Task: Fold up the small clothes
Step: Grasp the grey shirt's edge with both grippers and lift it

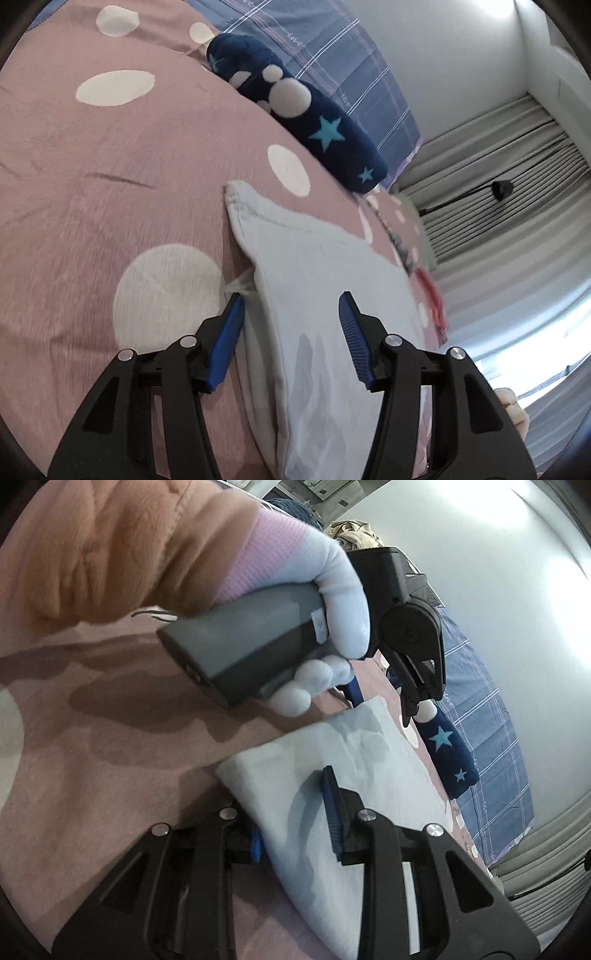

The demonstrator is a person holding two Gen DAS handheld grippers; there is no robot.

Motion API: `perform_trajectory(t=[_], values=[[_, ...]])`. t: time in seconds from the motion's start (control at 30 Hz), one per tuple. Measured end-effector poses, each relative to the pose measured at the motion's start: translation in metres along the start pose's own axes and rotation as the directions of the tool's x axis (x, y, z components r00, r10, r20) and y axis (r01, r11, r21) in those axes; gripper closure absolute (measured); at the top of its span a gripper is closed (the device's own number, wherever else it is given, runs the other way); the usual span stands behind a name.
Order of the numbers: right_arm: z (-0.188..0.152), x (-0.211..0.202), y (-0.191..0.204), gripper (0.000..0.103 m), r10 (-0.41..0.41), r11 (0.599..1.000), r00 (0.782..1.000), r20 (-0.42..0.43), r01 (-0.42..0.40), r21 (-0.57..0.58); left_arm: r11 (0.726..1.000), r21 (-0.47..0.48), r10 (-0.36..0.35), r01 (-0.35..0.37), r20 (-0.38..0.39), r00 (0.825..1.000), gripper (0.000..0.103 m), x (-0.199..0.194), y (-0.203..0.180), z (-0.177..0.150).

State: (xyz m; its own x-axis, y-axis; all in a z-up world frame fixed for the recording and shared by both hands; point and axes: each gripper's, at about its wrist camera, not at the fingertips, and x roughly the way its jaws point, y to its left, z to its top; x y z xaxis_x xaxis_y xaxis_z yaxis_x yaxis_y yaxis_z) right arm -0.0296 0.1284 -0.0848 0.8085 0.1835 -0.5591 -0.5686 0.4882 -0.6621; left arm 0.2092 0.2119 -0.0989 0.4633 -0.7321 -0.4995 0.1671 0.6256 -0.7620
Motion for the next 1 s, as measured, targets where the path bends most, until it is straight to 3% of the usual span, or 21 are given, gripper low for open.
perform_trajectory(t=[0.03,0.07,0.13,0.3,0.43,0.57,0.63,0.67,0.7,0.77,0.8,0.97,1.0], values=[[0.001,0.0,0.0,0.078,0.002,1.0,1.0,0.001,-0.002,0.003,1.0,-0.003,-0.003,0.003,0.006,1.0,0.056,0.001,-0.001,0.002],[0.001,0.0,-0.002,0.081,0.013,1.0,1.0,0.002,-0.013,0.013,1.0,-0.007,-0.007,0.007,0.014,1.0,0.071,0.002,-0.002,0.003],[-0.001,-0.002,-0.008,0.091,0.035,0.998,0.999,0.014,-0.036,0.045,1.0,-0.017,-0.007,0.008,0.046,0.999,0.086,0.002,-0.006,0.007],[-0.007,-0.025,-0.049,0.095,0.08,0.967,0.993,0.085,-0.098,0.234,0.999,0.042,-0.033,0.029,0.108,0.994,0.091,0.001,-0.038,0.021],[-0.022,-0.034,-0.088,0.097,0.127,0.91,0.986,0.105,-0.158,0.383,0.992,0.121,0.019,-0.031,0.095,0.995,0.098,0.008,-0.073,0.027],[-0.045,-0.041,-0.122,0.097,0.184,0.822,0.974,0.133,-0.226,0.523,0.987,0.138,0.067,-0.079,0.088,0.994,0.099,0.011,-0.092,0.032],[-0.055,-0.035,-0.131,0.098,0.216,0.792,0.968,0.126,-0.249,0.557,0.98,0.137,0.131,-0.142,0.085,0.988,0.096,0.009,-0.097,0.035],[-0.057,-0.034,-0.13,0.098,0.224,0.786,0.967,0.123,-0.254,0.564,0.976,0.136,0.161,-0.173,0.095,0.982,0.08,0.005,-0.099,0.036],[-0.059,-0.032,-0.131,0.098,0.237,0.78,0.964,0.125,-0.265,0.567,0.966,0.136,0.204,-0.219,0.118,0.972,0.058,-0.003,-0.1,0.036],[-0.059,-0.032,-0.127,0.098,0.26,0.775,0.956,0.133,-0.289,0.561,0.946,0.134,0.27,-0.295,0.179,0.946,0.051,-0.026,-0.097,0.031],[-0.059,-0.033,-0.125,0.098,0.268,0.775,0.953,0.141,-0.3,0.556,0.945,0.129,0.277,-0.301,0.18,0.944,0.049,-0.033,-0.094,0.027],[-0.054,-0.038,-0.113,0.099,0.304,0.773,0.938,0.166,-0.345,0.533,0.954,0.039,0.295,-0.298,0.084,0.952,0.043,-0.053,-0.056,-0.004],[-0.054,-0.037,-0.112,0.099,0.309,0.771,0.936,0.168,-0.35,0.533,0.962,-0.013,0.273,-0.273,0.046,0.961,0.042,-0.052,-0.045,-0.012]])
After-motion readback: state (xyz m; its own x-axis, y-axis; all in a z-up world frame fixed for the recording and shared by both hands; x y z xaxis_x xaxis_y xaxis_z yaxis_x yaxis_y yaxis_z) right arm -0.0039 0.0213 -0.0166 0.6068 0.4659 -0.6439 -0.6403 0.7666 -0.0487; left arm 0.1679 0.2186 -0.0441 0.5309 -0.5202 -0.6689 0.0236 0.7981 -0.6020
